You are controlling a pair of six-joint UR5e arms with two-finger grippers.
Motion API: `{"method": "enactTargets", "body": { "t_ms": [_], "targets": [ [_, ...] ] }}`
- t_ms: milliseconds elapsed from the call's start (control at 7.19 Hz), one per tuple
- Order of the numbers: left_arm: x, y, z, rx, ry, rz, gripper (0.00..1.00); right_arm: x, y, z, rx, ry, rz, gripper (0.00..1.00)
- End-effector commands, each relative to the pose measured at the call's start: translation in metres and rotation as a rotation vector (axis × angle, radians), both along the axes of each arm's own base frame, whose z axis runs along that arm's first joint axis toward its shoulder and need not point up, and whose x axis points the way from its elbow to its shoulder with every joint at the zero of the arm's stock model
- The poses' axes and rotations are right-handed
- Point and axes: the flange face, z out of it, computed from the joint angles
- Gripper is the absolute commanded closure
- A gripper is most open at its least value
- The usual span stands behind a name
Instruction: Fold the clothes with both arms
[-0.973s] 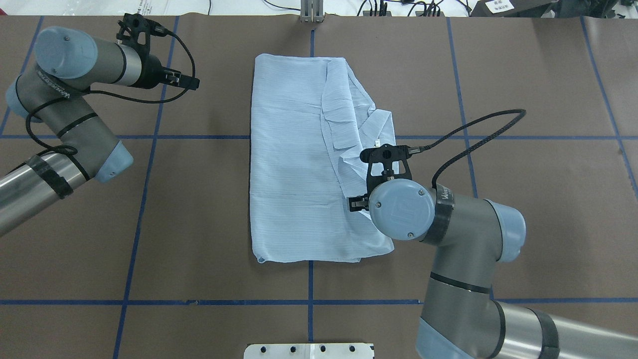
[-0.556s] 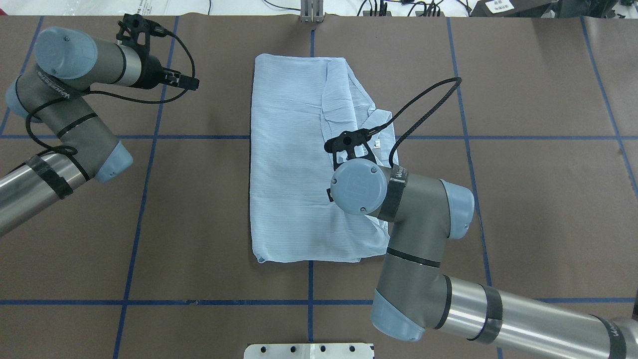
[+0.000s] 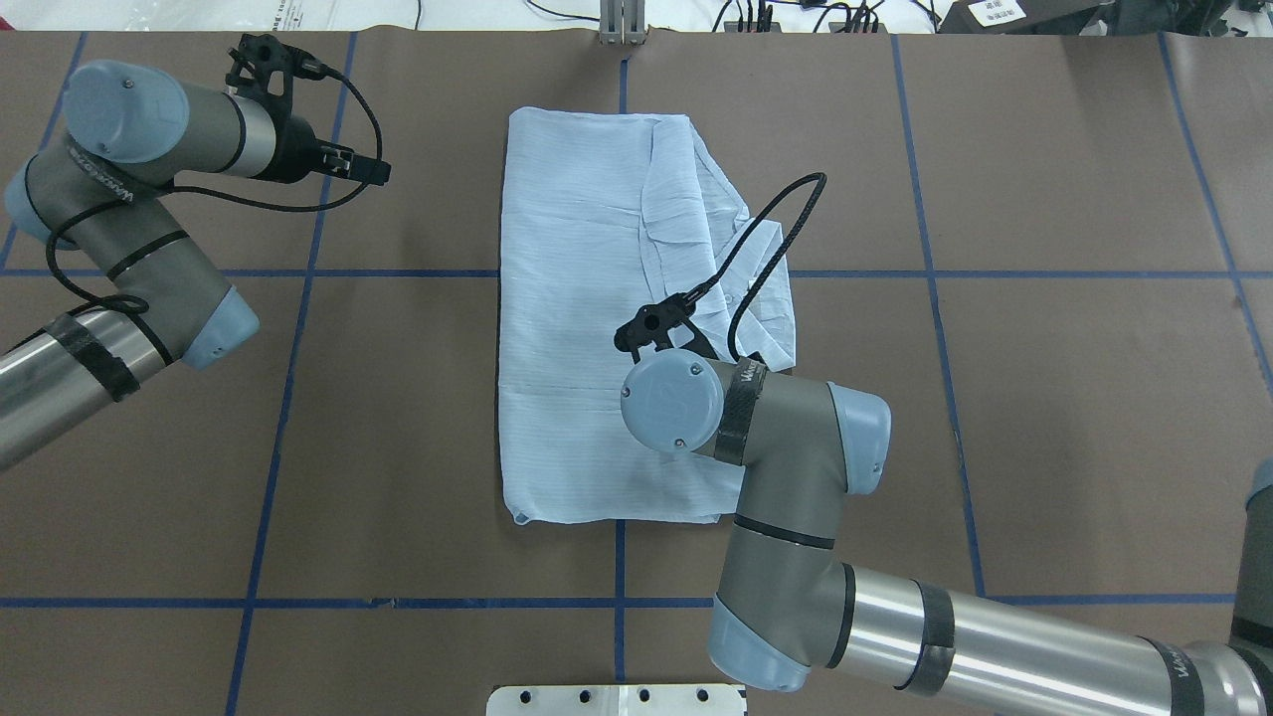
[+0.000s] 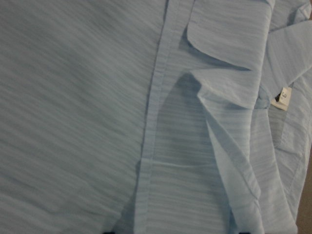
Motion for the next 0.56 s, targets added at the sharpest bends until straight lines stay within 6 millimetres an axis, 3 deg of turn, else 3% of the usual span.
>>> {"method": "enactTargets", "body": {
  "t_ms": [0,278,417],
  "targets": [
    [0.0,0.0,0.0,0.0,-0.001,0.0,0.0,0.02,-0.029,0.009,0.034,0.078,-0.047,0.17],
    [0.001,0.001,0.0,0.002,0.0,0.002,0.0,0.072,-0.087,0.026,0.049,0.124,-0.028,0.19],
    [0.001,0.001,0.0,0.0,-0.001,0.002,0.0,0.098,-0.101,0.054,0.023,0.143,-0.022,0.19]
  ]
}}
